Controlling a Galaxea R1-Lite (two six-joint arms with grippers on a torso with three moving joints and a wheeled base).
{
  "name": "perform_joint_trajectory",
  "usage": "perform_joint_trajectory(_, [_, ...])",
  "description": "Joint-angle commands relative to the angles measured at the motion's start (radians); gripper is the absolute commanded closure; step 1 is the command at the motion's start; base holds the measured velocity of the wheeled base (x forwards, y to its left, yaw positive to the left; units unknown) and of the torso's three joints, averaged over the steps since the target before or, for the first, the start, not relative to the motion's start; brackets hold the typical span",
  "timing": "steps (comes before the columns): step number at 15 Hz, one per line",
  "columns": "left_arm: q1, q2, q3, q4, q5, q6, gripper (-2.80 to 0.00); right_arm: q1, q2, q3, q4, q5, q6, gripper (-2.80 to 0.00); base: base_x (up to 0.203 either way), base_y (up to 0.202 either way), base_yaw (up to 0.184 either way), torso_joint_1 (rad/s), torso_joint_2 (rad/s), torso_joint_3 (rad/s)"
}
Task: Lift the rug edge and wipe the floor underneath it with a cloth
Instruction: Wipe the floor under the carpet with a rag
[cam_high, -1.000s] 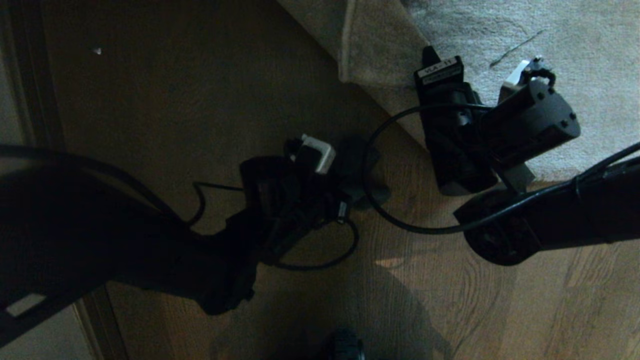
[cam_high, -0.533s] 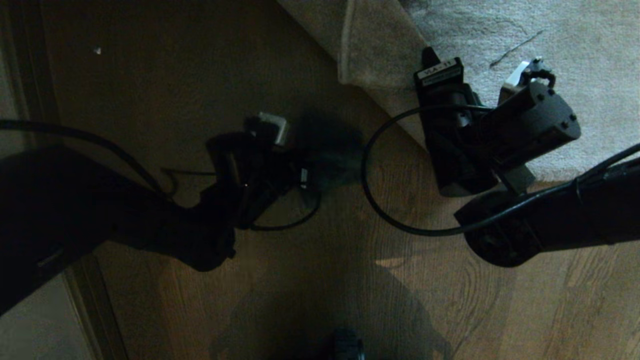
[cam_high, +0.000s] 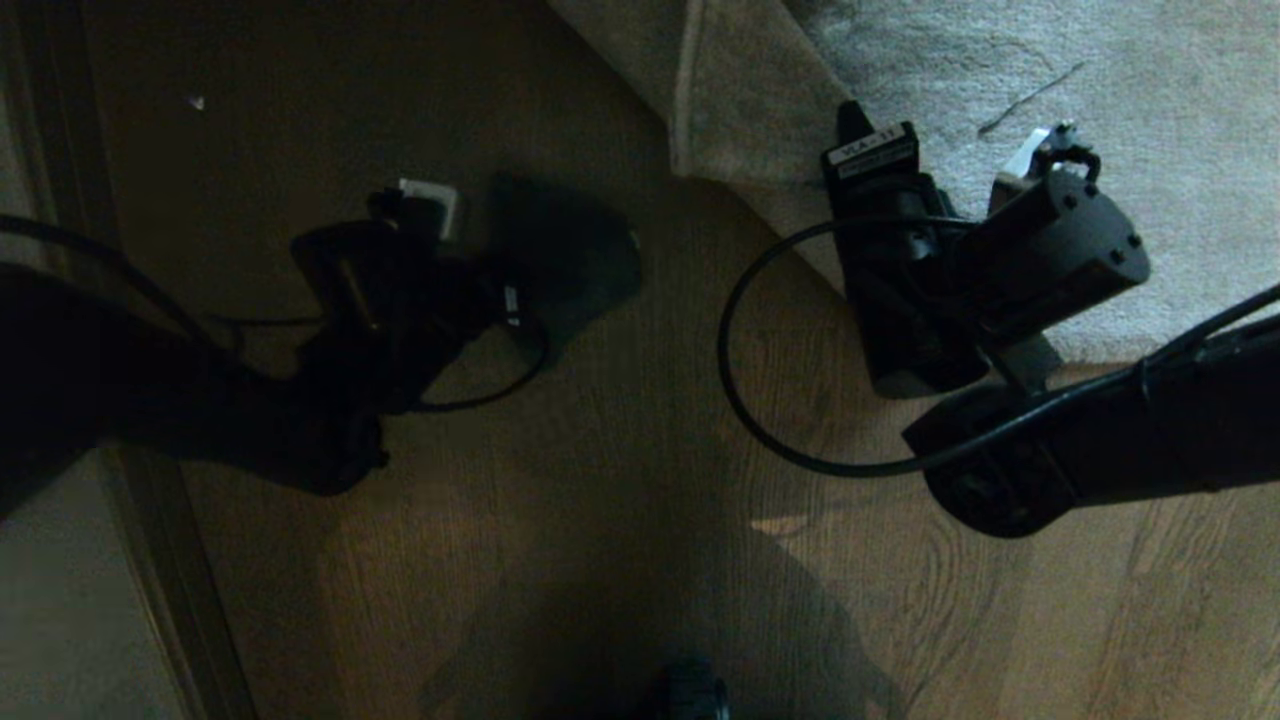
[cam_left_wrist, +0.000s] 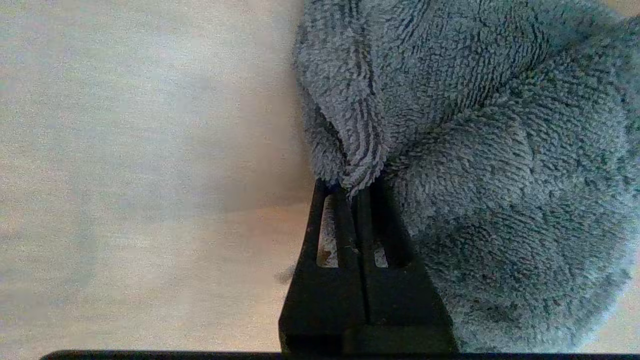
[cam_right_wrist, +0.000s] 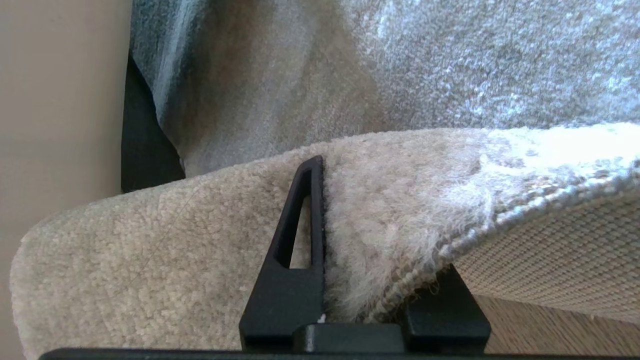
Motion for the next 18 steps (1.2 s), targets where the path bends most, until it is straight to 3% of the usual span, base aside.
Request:
perform_joint_trajectory(1, [0.042, -0.016, -0.001, -0.005, 0.002, 0.000, 0.00, 0.001, 0.005, 0.000, -0.024, -0.004, 0.004, 0.00, 0.000, 0.000, 0.000, 0.000, 0.00, 0.000])
perform_joint_trajectory(5, [0.101, -0.064, 0.000, -0.007, 0.003, 0.000, 0.00, 0.004, 0.010, 0.000, -0.024, -0.002, 0.005, 0.00, 0.000, 0.000, 0.000, 0.000, 0.00, 0.000])
perform_joint_trajectory(9, [0.064, -0.177, 0.072, -0.005, 0.002, 0.002, 0.00, 0.005, 0.013, 0.000, -0.024, -0.004, 0.005, 0.00, 0.000, 0.000, 0.000, 0.000, 0.00, 0.000])
perform_joint_trajectory(13, [-0.083, -0.336, 0.289, -0.005, 0.001, 0.002, 0.00, 0.006, 0.024, 0.002, -0.026, -0.004, 0.005, 0.00, 0.000, 0.000, 0.000, 0.000, 0.00, 0.000])
perform_joint_trajectory(18, [-0.372, -0.452, 0.583, -0.003, 0.000, 0.001, 0.00, 0.013, 0.030, 0.000, -0.026, -0.004, 0.004, 0.00, 0.000, 0.000, 0.000, 0.000, 0.00, 0.000])
